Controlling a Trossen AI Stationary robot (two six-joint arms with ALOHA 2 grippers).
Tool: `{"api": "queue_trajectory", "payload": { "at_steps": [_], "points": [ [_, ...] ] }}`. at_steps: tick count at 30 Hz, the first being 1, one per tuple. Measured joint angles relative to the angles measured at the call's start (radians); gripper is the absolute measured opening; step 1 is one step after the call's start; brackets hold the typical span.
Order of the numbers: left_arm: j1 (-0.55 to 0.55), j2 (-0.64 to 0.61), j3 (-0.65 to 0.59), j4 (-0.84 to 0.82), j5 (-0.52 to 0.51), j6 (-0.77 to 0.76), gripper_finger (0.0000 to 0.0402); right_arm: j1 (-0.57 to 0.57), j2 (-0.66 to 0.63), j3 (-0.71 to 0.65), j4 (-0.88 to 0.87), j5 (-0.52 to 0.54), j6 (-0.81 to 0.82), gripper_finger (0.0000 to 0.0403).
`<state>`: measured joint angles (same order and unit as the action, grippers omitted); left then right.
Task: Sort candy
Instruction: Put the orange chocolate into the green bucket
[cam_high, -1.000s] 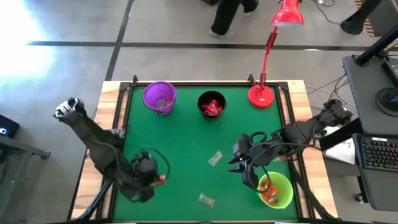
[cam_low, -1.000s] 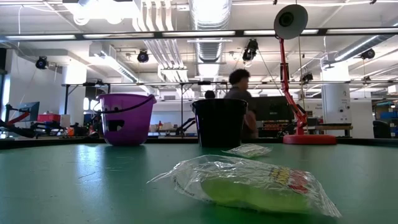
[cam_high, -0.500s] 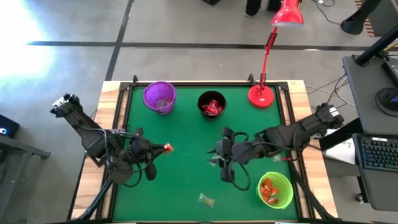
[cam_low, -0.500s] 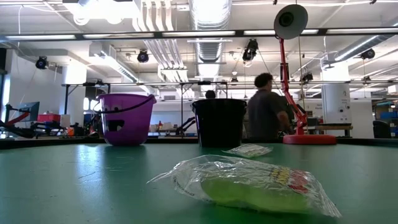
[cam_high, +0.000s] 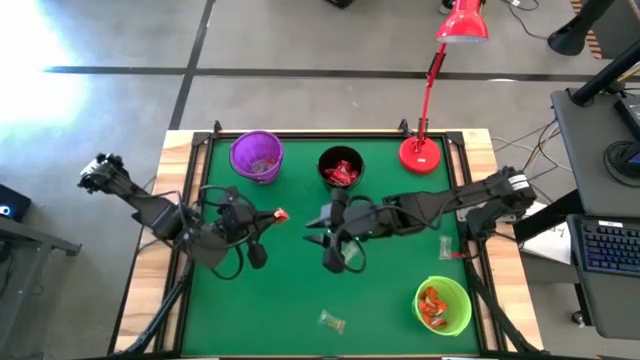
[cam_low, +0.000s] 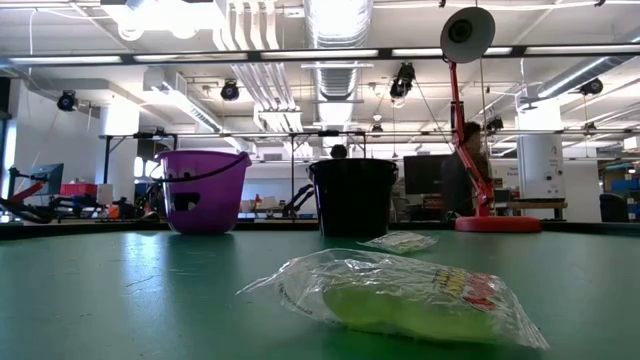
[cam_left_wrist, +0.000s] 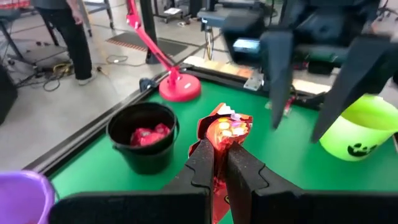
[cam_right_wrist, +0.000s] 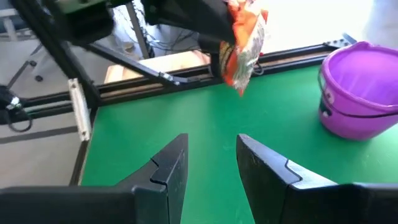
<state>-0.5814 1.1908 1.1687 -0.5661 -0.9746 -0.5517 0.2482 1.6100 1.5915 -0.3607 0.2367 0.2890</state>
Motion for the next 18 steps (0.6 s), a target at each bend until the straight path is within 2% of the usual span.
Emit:
{"api": "queue_trajectory", "payload": {
  "at_steps": [3,11,18],
  "points": [
    [0.035,-0.002,0.000,0.063,0.035,0.059,0.0000,-0.024,0.026,0.025,0.005,-0.001,0.000,0.0128],
    [0.121,0.000,0.000,0.191,0.207,0.193,0.0000,-0.067,0.077,0.102,0.005,0.003,-0.019,0.0128],
    [0.142,0.000,0.000,0.200,0.233,0.237,0.0000,-0.077,0.077,0.133,-0.002,0.000,-0.032,0.0128]
  ]
}}
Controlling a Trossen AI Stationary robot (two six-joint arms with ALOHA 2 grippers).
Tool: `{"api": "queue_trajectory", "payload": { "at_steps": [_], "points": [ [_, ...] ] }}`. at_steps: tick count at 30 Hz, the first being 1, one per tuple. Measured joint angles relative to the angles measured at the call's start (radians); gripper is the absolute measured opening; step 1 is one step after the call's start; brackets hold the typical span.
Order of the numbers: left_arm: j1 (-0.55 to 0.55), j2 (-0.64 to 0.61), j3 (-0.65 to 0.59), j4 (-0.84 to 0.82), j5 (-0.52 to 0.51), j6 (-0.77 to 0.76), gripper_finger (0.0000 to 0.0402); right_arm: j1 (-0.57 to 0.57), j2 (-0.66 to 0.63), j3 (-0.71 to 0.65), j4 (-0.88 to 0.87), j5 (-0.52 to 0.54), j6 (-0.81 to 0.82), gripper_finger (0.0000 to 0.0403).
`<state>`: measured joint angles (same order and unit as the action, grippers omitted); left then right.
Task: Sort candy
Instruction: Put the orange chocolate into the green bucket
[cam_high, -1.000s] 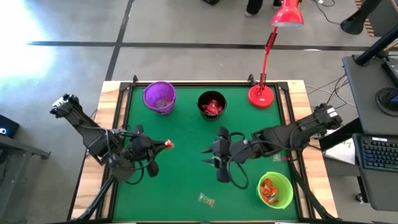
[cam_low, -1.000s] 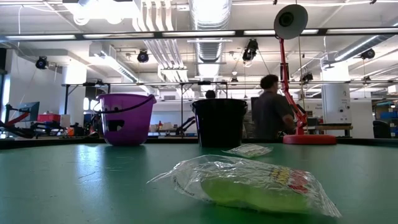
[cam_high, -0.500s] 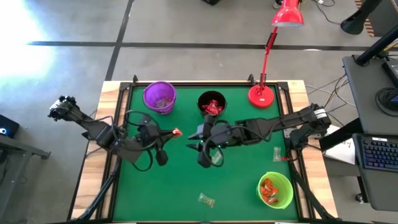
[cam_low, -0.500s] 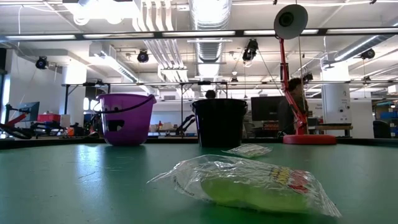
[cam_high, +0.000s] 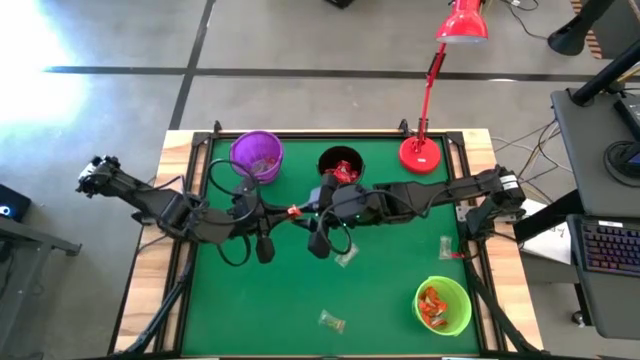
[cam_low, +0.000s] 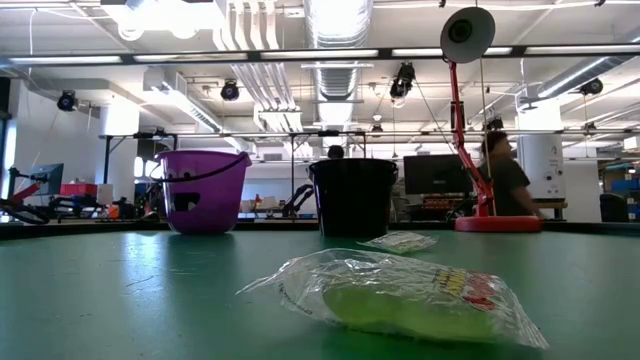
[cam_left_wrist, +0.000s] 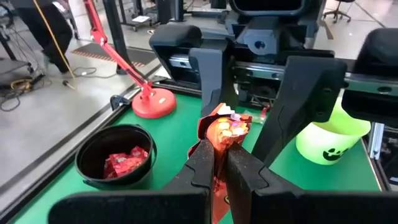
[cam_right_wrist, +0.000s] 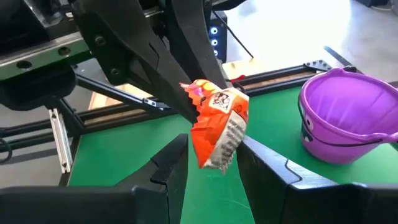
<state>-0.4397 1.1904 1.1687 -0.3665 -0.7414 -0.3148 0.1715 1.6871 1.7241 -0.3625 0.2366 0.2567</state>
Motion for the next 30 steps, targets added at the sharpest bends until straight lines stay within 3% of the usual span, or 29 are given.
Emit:
{"api": "queue_trajectory", "payload": {
  "at_steps": [9,17,25,30],
  "points": [
    [0.040,0.001,0.000,0.045,0.051,0.067,0.0000,0.000,0.000,-0.009,0.001,0.037,0.017,0.0114],
    [0.072,0.002,0.000,0.049,0.078,0.082,0.0000,-0.001,0.002,-0.010,-0.002,0.057,0.008,0.0020],
    [0.075,0.002,0.000,0.047,0.077,0.097,0.0004,0.000,0.002,-0.010,-0.014,0.056,0.034,0.0013],
    [0.076,-0.001,0.000,0.047,0.078,0.098,0.0039,0.000,-0.006,-0.010,-0.074,0.052,0.072,0.0012]
  ]
}}
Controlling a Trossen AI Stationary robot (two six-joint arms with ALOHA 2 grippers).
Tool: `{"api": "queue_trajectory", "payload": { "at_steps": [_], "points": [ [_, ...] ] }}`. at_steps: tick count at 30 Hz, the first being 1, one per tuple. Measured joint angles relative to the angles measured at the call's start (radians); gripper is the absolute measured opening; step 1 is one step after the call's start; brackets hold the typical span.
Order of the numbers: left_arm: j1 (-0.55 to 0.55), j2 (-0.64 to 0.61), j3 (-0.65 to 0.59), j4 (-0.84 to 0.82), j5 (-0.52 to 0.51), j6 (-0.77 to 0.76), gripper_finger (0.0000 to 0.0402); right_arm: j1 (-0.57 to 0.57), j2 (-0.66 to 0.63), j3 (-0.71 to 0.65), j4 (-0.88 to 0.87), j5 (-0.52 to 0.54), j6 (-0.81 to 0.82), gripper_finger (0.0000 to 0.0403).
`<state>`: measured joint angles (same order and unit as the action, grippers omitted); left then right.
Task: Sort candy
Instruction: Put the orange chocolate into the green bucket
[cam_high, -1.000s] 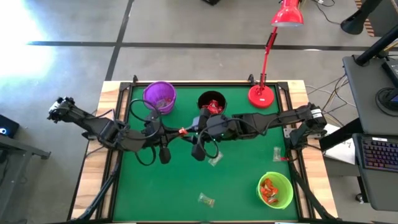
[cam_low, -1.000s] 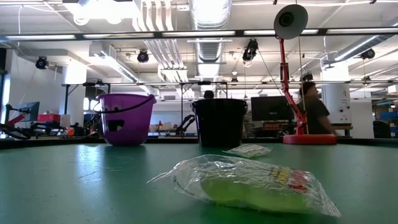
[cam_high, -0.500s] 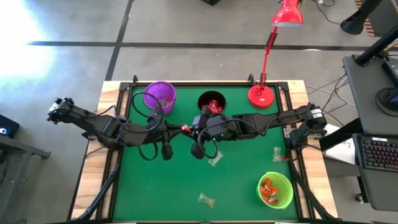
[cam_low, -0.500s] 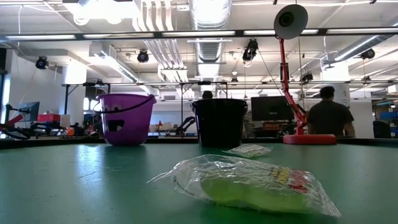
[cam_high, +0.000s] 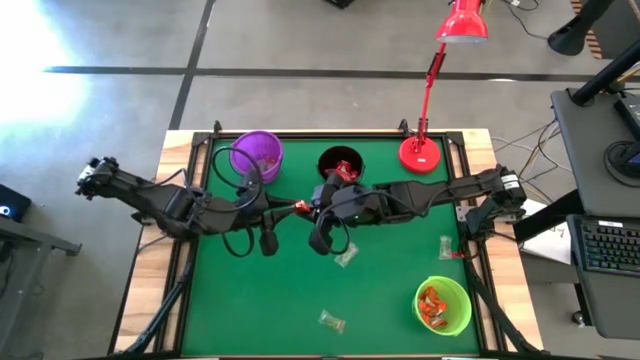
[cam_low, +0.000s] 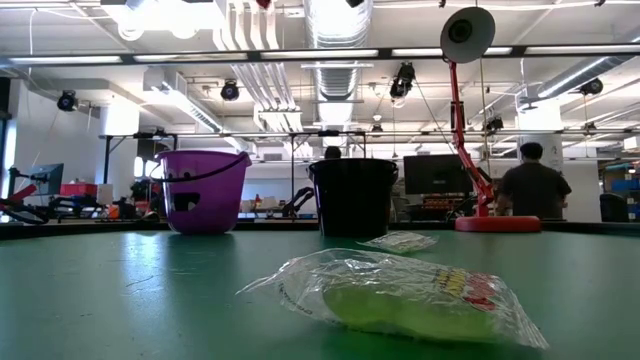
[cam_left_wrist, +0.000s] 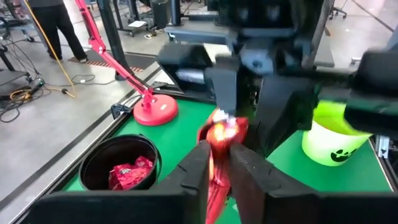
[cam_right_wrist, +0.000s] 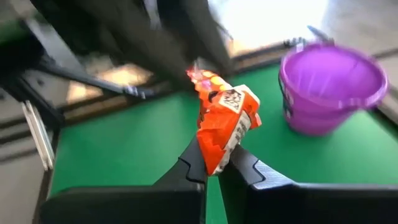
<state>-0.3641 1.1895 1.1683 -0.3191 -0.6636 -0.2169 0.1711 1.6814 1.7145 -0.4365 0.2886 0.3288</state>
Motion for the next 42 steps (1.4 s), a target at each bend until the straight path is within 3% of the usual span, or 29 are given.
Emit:
{"api": "queue_trajectory", "payload": {
  "at_steps": [5,11,26,37,42],
  "points": [
    [0.000,-0.010,0.000,-0.006,-0.008,0.000,0.0087,0.001,-0.006,-0.001,-0.119,-0.006,0.056,0.0012],
    [0.000,-0.017,0.000,-0.047,-0.011,0.015,0.0124,0.028,-0.025,-0.001,-0.379,-0.020,0.214,0.0012],
    [0.004,-0.016,0.000,-0.077,-0.010,0.030,0.0129,0.283,-0.087,-0.001,-0.967,-0.062,0.801,0.0012],
    [0.021,-0.015,0.000,-0.094,-0.009,0.030,0.0129,0.549,-0.098,-0.002,-1.110,-0.072,1.335,0.0012],
    [0.022,-0.015,0.000,-0.095,-0.009,0.030,0.0129,0.642,-0.097,-0.031,-1.117,-0.161,1.574,0.0012]
  ]
}}
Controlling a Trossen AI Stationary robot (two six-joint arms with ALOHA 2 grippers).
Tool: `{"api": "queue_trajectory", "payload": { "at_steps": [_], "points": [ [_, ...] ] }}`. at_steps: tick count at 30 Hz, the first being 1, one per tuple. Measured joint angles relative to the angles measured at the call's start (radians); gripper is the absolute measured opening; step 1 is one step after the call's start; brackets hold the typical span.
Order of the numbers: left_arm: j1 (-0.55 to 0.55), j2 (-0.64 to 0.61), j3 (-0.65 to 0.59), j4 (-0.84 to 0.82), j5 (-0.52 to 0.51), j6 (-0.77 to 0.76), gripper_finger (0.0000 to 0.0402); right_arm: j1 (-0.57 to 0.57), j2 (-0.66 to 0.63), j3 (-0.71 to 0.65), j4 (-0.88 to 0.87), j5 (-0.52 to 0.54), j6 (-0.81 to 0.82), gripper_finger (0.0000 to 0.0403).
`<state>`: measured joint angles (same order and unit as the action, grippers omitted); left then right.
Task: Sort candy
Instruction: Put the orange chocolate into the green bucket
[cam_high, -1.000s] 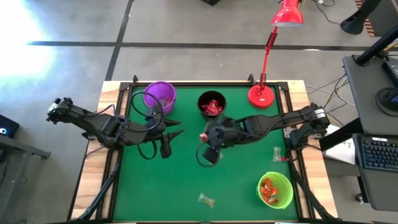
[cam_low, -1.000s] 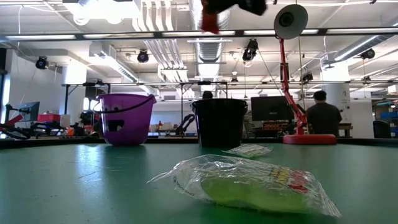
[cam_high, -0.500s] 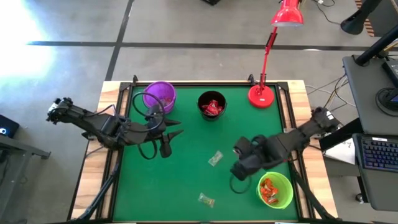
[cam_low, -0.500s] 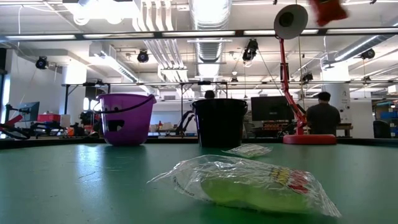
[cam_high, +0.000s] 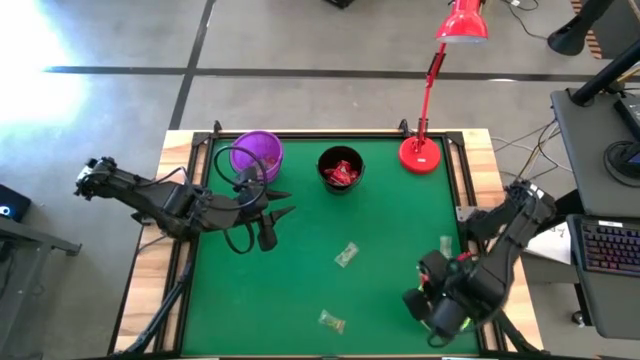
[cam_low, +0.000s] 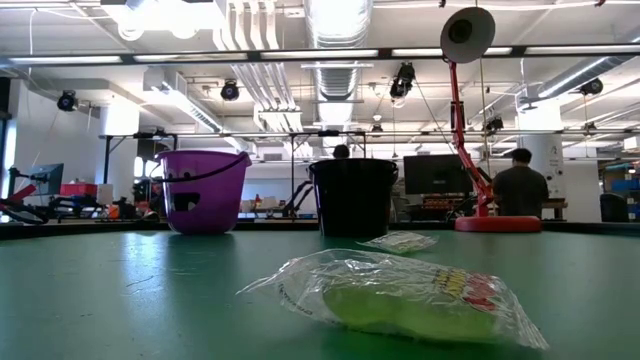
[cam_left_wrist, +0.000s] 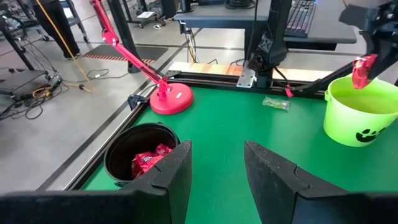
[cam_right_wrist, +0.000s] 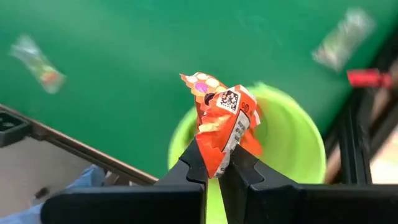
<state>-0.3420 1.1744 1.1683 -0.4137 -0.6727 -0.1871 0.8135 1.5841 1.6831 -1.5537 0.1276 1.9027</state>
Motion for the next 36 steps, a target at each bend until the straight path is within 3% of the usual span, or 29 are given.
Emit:
{"api": "queue_trajectory", "payload": {
  "at_steps": [6,16,36],
  "points": [
    [0.000,0.000,0.000,0.000,0.000,0.005,0.0129,0.088,0.001,-0.061,-0.019,-0.042,0.203,0.0013],
    [0.018,0.000,0.000,0.001,0.001,0.018,0.0130,0.150,0.002,-0.117,-0.009,-0.132,0.348,0.0013],
    [0.033,0.000,0.000,0.002,0.003,0.048,0.0130,0.149,0.009,-0.190,0.072,-0.102,0.260,0.0017]
  ]
}}
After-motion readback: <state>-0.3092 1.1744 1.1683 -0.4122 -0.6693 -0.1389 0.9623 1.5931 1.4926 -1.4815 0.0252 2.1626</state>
